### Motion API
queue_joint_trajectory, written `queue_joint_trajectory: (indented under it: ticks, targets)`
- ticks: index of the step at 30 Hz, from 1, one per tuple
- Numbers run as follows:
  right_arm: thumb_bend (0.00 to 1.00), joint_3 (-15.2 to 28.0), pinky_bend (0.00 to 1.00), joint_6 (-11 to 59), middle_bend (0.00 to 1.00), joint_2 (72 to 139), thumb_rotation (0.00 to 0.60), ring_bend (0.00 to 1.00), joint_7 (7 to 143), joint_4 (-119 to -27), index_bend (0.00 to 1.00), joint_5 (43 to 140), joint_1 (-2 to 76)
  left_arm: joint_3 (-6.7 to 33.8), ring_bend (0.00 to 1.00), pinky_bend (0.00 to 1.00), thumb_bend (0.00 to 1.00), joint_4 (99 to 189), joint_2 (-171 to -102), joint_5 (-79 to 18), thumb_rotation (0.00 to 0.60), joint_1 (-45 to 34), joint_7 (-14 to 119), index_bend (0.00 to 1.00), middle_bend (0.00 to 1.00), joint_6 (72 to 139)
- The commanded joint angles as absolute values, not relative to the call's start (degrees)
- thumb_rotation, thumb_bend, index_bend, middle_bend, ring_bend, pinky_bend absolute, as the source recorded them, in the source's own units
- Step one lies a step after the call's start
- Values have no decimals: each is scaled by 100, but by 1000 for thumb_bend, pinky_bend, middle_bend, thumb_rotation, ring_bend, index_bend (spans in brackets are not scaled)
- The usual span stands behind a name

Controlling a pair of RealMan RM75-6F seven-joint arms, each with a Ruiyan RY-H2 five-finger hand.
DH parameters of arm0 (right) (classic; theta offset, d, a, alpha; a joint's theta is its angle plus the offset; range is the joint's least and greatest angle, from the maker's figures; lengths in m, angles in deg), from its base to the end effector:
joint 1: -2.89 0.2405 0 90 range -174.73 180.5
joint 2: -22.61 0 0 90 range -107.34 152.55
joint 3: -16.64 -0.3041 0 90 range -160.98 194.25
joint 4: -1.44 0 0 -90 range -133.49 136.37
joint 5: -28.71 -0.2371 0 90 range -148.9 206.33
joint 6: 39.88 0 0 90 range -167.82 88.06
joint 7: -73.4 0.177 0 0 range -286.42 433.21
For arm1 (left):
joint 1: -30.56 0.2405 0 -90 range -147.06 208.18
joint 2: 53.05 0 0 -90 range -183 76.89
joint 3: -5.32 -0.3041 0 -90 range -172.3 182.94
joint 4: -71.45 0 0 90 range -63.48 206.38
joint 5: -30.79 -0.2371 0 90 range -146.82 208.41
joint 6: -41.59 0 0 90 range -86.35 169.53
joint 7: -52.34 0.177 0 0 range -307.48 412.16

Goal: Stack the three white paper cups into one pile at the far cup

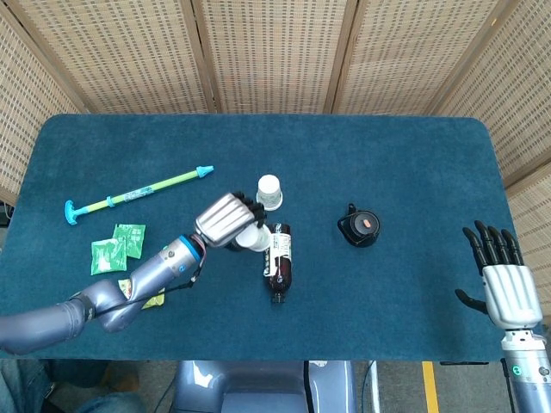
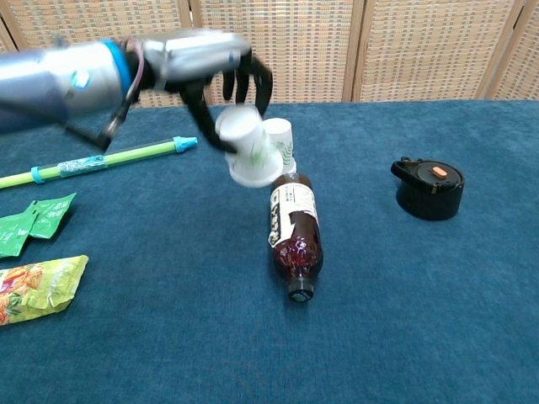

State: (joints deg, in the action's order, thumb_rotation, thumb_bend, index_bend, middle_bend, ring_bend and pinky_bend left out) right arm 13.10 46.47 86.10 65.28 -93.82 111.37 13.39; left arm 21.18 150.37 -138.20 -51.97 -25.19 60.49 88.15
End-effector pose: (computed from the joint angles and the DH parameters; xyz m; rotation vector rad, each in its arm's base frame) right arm -0.3371 -0.2560 0.1630 1.4035 -0.7668 0.8975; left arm -0.0522 0.4641 -0.0264 -2.1416 -0.5316 -1.1364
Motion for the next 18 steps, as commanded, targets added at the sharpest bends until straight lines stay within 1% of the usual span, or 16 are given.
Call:
queue_joint_trajectory:
  ticks: [1,6,8,10,14,18]
  targets:
    - [0,1271,0,4592,0,8621,600,0,6544,-9344,0,11088,1338,2962,432,410,76,14427,-13916,-3826,600,-3192,6719,563,418,8217]
    - [0,1214,0,4499,0,8663,600,0,6530,-9270,0,11013,1347,3185,432,410,94,13621,-14249,-2681,600,-3755,7249,563,418,7842]
    - [0,1180,0,4481,0,8681,600,0,6514,-9237,0,10962,1339,3154,432,409,95,13221,-14390,-2226,600,-4033,7520,563,418,7618]
    - [0,1161,0,4476,0,8688,600,0,6508,-9225,0,10938,1330,3116,432,408,95,13019,-14465,-1927,600,-4192,7667,561,418,7482]
    - [0,1124,0,4485,0,8693,600,0,6514,-9195,0,10900,1302,3026,432,403,94,12697,-14573,-1396,600,-4465,7879,555,416,7265]
    - [0,1081,0,4504,0,8678,600,0,6538,-9182,0,10860,1264,2891,432,402,94,12475,-14625,-724,600,-4792,8007,551,411,6902]
